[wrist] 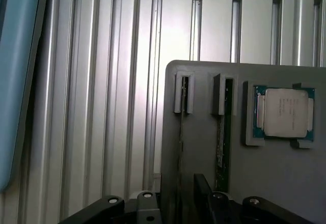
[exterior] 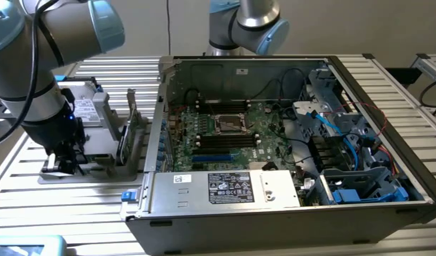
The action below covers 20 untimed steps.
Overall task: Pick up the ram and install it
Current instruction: 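Pick up the ram and move it above insertion slot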
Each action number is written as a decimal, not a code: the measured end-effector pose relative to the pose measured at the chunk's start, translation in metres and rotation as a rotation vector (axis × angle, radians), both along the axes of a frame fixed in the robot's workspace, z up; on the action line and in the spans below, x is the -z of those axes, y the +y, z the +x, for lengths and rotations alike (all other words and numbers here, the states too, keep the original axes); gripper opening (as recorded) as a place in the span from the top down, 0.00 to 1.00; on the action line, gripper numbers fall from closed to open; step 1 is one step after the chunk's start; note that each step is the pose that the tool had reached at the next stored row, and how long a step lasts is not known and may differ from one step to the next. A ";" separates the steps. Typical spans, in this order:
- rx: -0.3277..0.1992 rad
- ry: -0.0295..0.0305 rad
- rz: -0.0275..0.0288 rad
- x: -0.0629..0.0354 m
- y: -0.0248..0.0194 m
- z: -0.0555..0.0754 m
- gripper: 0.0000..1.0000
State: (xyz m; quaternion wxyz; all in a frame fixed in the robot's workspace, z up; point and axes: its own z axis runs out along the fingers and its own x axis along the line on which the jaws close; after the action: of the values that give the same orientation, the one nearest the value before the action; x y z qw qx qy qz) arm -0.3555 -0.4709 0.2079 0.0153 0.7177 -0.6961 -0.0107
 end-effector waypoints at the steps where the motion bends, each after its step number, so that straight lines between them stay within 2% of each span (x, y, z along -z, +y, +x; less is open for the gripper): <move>1: 0.000 -0.0001 0.0000 0.0009 0.0004 0.000 0.62; 14: 0.000 -0.0001 0.0000 0.0112 0.0035 -0.002 0.64; 18: 0.000 0.0001 -0.0002 0.0111 0.0036 -0.003 0.87; 20: 0.000 -0.0001 0.0001 0.0043 0.0036 -0.003 0.87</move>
State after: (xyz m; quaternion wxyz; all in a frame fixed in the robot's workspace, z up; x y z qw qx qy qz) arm -0.3589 -0.4673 0.2036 0.0152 0.7178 -0.6960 -0.0107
